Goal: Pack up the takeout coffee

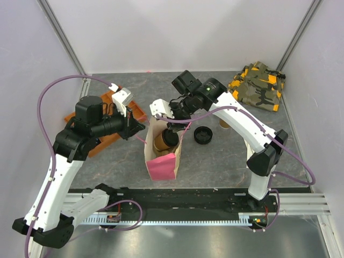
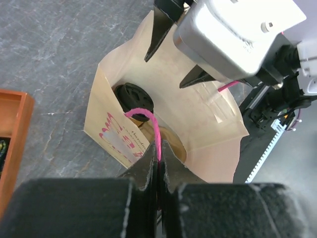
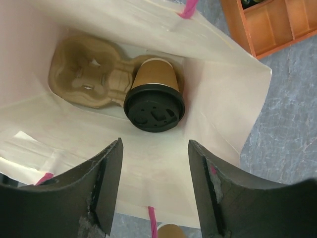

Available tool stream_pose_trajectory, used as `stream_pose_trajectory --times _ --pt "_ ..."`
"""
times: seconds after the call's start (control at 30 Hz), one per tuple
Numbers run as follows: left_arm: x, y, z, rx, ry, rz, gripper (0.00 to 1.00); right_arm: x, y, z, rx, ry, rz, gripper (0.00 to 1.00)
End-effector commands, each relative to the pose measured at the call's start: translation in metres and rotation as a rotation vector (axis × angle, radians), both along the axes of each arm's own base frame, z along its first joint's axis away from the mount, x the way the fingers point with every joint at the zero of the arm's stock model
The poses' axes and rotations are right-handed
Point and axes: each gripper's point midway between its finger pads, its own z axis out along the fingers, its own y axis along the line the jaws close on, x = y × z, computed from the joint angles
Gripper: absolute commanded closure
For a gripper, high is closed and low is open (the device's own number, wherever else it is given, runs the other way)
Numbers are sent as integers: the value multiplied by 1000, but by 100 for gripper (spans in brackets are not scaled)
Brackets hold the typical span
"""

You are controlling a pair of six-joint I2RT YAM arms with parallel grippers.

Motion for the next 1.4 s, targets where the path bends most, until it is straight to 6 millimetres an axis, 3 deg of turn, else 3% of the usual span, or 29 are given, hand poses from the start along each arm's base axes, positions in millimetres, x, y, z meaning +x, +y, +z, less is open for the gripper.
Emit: stream_pose_trajectory --times 0.0,0.13,0.27,0.5,0.63,1.03,1.37 --pt "-2 -9 11 -75 -7 -26 98 -1 3 -4 -16 -43 81 38" --pt "-7 -14 14 -100 -6 -65 98 0 6 -12 -43 -53 100 39" --pt "-6 -15 12 -109 2 -59 98 2 1 -35 -101 -53 119 38" --pt "-2 -12 5 -103 16 -31 98 5 0 -51 -129 -51 134 36" --pt "-1 -9 2 -106 28 -19 98 9 0 -64 -148 -50 136 30" --pt "2 -2 -7 -120 56 13 98 11 2 -82 -164 -57 175 14" --pt "2 -2 -9 -126 60 7 98 13 5 -93 -171 -70 231 13"
